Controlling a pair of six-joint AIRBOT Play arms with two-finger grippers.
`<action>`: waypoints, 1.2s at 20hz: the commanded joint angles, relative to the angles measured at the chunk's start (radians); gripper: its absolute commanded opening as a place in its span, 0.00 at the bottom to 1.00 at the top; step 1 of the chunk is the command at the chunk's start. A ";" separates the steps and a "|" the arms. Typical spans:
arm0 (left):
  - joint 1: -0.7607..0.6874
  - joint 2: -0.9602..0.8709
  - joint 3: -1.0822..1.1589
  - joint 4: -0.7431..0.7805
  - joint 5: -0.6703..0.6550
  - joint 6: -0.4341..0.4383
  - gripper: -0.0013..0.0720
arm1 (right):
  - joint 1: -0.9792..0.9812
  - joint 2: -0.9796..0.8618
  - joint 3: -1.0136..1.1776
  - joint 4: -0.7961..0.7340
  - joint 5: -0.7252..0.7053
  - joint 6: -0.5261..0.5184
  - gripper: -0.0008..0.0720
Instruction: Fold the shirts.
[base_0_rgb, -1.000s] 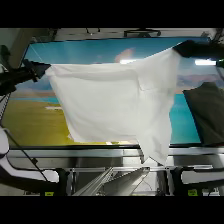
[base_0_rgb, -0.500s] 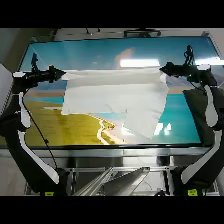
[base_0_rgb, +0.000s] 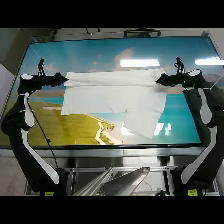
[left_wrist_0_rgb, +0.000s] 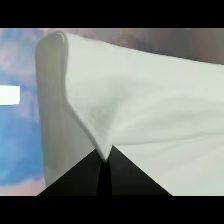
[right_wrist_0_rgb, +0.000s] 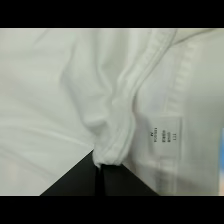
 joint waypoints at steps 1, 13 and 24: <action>-0.018 -0.001 0.000 0.121 -0.004 -0.008 0.04 | 0.003 -0.005 0.000 -0.054 0.009 0.031 0.03; 0.046 0.164 0.000 0.239 -0.252 -0.186 0.93 | -0.074 0.173 0.001 -0.063 0.203 0.113 0.64; 0.055 0.312 -0.586 0.290 -0.317 -0.124 0.80 | -0.262 0.500 -0.498 -0.095 0.489 0.092 0.60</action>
